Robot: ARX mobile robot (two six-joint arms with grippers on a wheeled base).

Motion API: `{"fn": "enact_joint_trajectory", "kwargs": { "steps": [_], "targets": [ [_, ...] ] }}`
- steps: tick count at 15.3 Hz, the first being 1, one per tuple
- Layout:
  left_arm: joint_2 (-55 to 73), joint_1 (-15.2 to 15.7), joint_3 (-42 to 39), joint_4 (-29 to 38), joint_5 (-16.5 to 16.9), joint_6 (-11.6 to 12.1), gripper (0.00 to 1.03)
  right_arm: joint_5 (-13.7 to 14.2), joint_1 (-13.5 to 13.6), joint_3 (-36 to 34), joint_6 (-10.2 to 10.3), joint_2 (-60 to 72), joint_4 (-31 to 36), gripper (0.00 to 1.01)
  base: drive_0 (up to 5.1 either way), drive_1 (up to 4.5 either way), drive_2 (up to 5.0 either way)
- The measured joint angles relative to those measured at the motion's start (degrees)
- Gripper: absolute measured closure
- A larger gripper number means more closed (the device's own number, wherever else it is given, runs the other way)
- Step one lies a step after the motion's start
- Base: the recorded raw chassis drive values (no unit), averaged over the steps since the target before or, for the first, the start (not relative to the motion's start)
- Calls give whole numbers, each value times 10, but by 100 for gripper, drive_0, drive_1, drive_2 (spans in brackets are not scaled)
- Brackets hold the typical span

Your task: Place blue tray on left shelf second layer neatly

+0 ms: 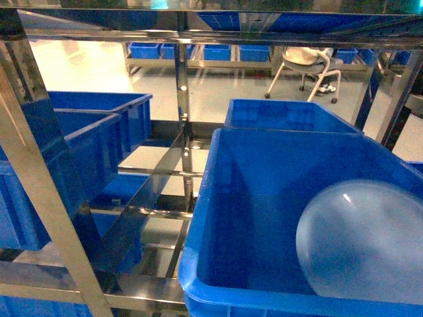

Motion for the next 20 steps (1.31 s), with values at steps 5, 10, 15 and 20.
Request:
{"fn": "enact_joint_trajectory", "kwargs": {
  "steps": [5,10,15,20],
  "targets": [
    [0,0,0,0,0,0,5,-2,0,-4,4,-29,-1,3,0,0,0],
    [0,0,0,0,0,0,5,-3,0,-23,8,-84,0,3,0,0,0],
    [0,0,0,0,0,0,5,15,26,-57,10,-160,-15,3,0,0,0],
    [0,0,0,0,0,0,5,29,38,-106,13,-338,-143,3,0,0,0]
  ]
}}
